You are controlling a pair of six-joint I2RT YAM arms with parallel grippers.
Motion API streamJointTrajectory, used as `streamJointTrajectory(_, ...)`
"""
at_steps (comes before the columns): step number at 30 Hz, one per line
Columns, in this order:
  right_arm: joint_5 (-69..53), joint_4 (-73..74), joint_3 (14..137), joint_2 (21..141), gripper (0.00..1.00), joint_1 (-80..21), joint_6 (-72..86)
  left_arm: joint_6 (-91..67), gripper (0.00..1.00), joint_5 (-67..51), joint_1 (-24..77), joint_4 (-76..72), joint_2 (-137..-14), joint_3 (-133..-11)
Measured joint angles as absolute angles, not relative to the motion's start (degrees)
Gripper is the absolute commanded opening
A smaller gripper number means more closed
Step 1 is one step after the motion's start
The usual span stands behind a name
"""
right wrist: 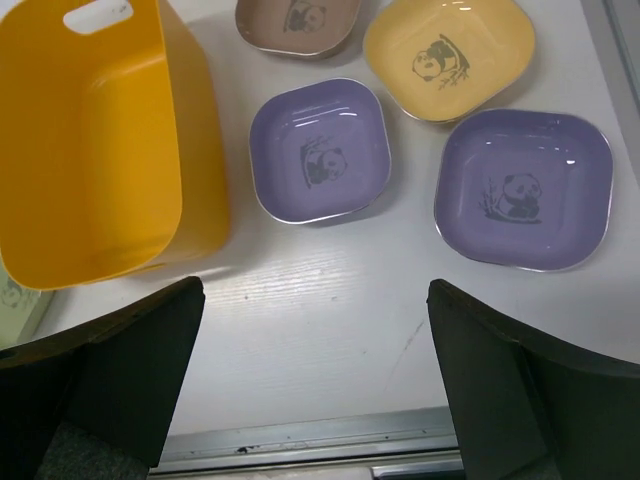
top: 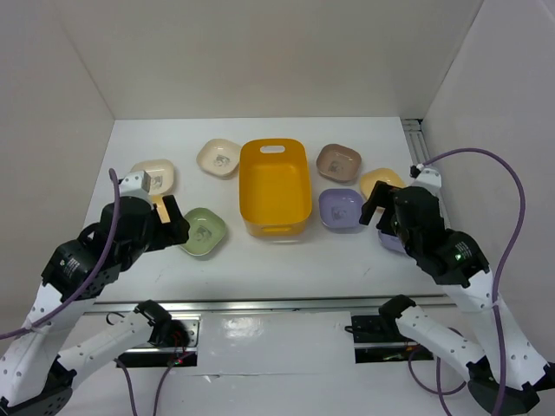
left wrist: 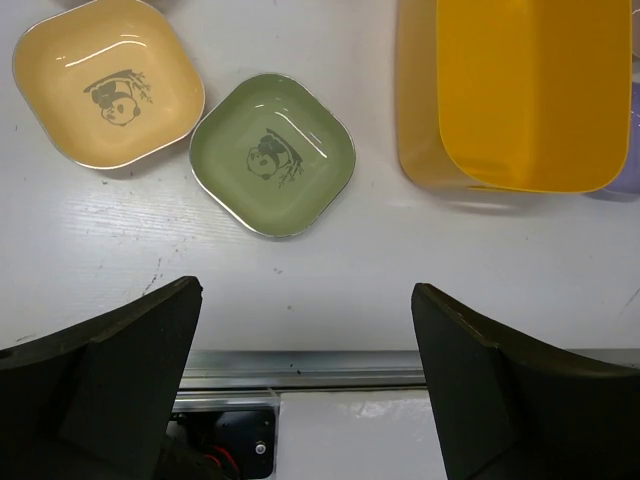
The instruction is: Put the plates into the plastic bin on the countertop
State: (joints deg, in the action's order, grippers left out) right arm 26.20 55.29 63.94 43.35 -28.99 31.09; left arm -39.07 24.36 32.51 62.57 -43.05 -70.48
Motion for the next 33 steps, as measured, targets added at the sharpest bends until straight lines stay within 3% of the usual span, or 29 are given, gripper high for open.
streamJointTrajectory(9, 28.27, 52.93, 57.91, 44.82, 1.0, -28.97, 36.4, -39.0, 1.0, 22.81, 32.51, 61.14, -41.01, -66.43)
streamJointTrajectory(12, 29.69, 50.15, 54.41, 50.5, 0.93, -28.27, 38.61, -38.98, 1.0, 21.71, 32.51, 60.53, -41.04, -64.31)
streamJointTrajectory(18, 29.21, 40.49, 47.88, 64.77, 0.89, -24.32, 39.55, -38.96, 1.0, 20.69, 32.51, 58.83, -40.95, -62.98)
streamJointTrajectory(33, 22.2, 19.11, 42.57, 82.24, 0.69, -14.2, 37.12, -37.82, 1.0, 18.63, 32.51, 57.3, -38.7, -61.8)
